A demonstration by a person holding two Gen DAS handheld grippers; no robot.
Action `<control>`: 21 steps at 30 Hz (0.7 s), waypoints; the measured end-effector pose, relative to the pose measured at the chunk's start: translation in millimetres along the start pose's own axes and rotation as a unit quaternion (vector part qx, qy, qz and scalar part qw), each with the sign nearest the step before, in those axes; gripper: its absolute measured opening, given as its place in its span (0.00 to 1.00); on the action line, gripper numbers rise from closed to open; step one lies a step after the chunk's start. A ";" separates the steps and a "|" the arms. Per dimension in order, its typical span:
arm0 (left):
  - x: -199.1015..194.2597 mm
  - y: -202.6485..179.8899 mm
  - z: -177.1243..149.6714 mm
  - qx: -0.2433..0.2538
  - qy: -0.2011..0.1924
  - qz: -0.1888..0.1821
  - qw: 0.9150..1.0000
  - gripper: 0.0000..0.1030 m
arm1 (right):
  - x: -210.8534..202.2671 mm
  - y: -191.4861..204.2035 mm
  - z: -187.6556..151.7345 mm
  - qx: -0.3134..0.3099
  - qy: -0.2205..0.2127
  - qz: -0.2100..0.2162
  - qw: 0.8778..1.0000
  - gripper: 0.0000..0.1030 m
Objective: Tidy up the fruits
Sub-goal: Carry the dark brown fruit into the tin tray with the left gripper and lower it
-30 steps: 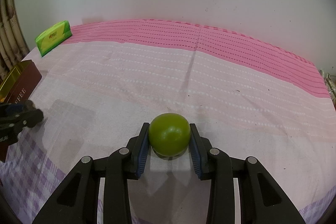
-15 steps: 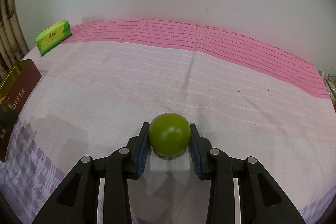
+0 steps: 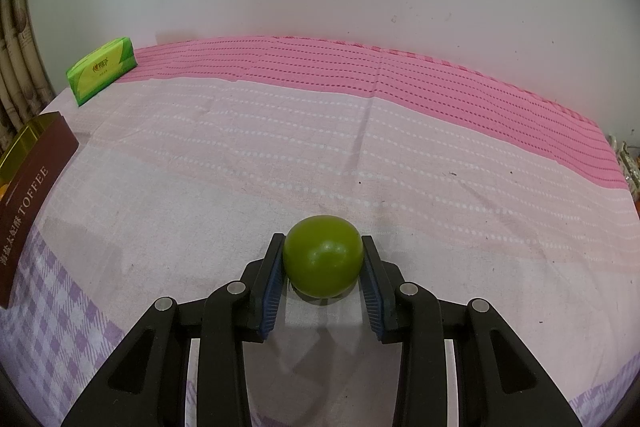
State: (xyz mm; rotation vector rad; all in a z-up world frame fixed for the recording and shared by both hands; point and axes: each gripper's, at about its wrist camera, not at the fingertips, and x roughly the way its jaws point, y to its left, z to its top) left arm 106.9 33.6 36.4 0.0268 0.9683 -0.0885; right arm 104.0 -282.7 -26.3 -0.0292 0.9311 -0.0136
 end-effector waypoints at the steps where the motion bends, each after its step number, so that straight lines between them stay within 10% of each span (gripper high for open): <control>1: -0.7 4.9 -0.1 -0.001 0.000 0.003 1.000 0.36 | -0.1 0.5 0.1 0.000 0.000 0.000 1.000 0.36; 21: 14.1 101.8 -14.3 -0.051 0.035 0.075 0.995 0.36 | -0.4 0.3 1.1 -0.001 0.000 -0.001 1.000 0.36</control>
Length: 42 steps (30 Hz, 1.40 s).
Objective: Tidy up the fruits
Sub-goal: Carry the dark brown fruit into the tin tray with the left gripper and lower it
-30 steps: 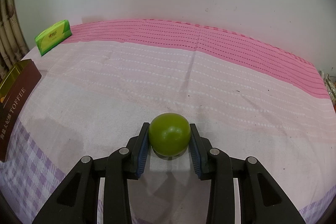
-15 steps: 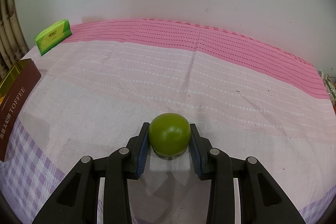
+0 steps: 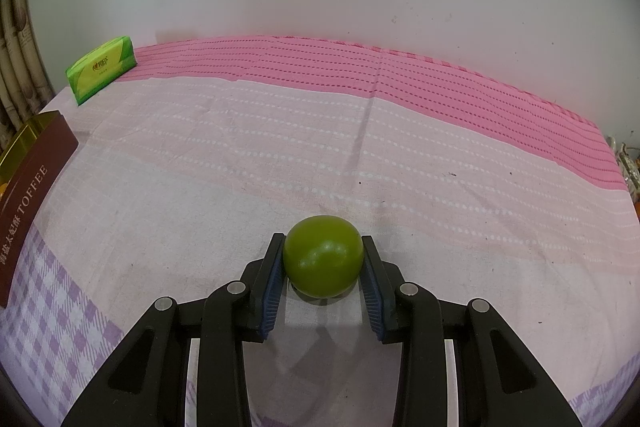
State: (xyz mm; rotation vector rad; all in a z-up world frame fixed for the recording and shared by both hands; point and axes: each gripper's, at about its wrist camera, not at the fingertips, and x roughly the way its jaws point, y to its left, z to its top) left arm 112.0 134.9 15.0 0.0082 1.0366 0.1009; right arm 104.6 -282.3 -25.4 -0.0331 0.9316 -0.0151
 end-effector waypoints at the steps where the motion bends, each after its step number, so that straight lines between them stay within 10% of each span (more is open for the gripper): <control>1: 2.0 0.7 -0.4 0.001 0.002 0.002 1.000 0.36 | 0.0 -0.7 -0.1 0.000 0.000 0.000 1.000 0.36; 42: 24.3 7.0 -11.8 0.020 0.020 0.013 1.000 0.38 | 0.5 -0.7 0.6 -0.003 0.000 -0.002 1.000 0.36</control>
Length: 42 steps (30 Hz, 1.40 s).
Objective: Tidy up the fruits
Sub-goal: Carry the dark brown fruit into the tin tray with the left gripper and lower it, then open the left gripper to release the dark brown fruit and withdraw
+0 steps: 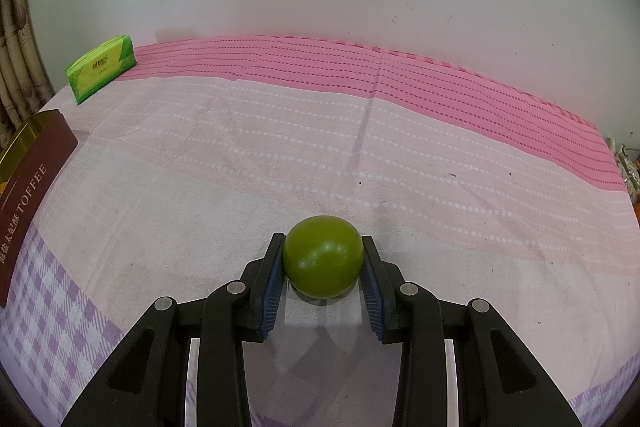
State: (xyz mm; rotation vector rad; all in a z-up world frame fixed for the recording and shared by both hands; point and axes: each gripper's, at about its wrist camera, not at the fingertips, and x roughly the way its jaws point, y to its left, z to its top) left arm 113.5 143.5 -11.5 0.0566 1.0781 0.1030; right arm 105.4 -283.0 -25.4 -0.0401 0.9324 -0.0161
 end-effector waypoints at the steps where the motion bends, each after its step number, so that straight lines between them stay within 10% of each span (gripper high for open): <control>1: 0.0 -0.1 0.0 0.000 0.000 0.000 1.000 0.38 | -0.2 0.6 0.1 0.000 0.000 0.000 1.000 0.36; 42: -69.9 45.2 -29.5 -0.034 -0.053 0.039 0.997 0.83 | -1.5 9.6 1.8 0.017 0.011 -0.013 1.000 0.35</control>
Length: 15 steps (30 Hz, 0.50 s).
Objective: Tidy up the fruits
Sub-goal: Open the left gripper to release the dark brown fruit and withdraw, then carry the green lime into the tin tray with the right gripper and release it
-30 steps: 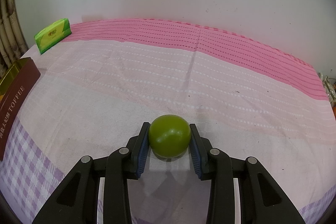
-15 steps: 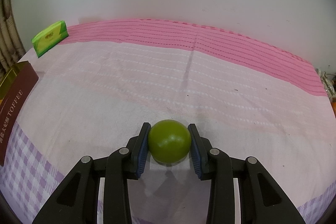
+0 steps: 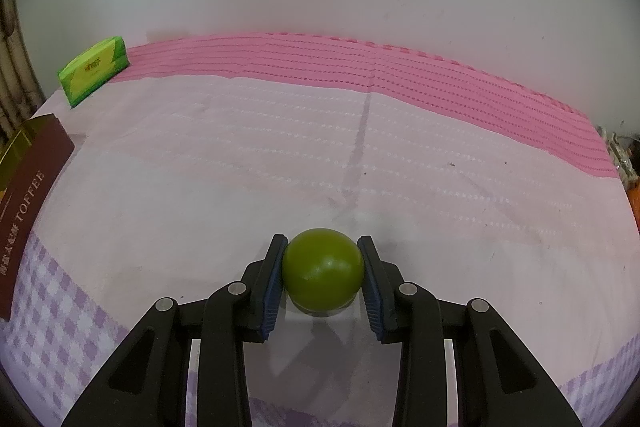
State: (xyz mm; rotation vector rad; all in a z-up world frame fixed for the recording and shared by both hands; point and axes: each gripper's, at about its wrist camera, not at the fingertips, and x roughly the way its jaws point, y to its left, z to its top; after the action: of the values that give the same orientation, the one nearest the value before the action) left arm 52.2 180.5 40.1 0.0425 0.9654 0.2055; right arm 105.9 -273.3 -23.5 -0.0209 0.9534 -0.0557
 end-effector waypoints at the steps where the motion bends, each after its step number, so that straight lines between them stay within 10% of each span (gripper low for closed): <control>1: -1.4 1.6 -1.6 -0.002 0.000 0.001 1.000 0.83 | -1.7 0.7 -0.2 0.001 -0.001 0.001 1.000 0.35; 15: -12.4 15.2 -15.3 -0.023 0.003 0.016 1.000 0.89 | -34.3 24.3 -9.7 -0.007 0.000 0.035 0.999 0.35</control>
State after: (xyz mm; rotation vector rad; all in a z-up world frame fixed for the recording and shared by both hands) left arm 30.5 192.1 43.4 0.0147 0.9666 0.2577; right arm 79.2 -247.1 -2.2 -0.0001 0.9530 0.0161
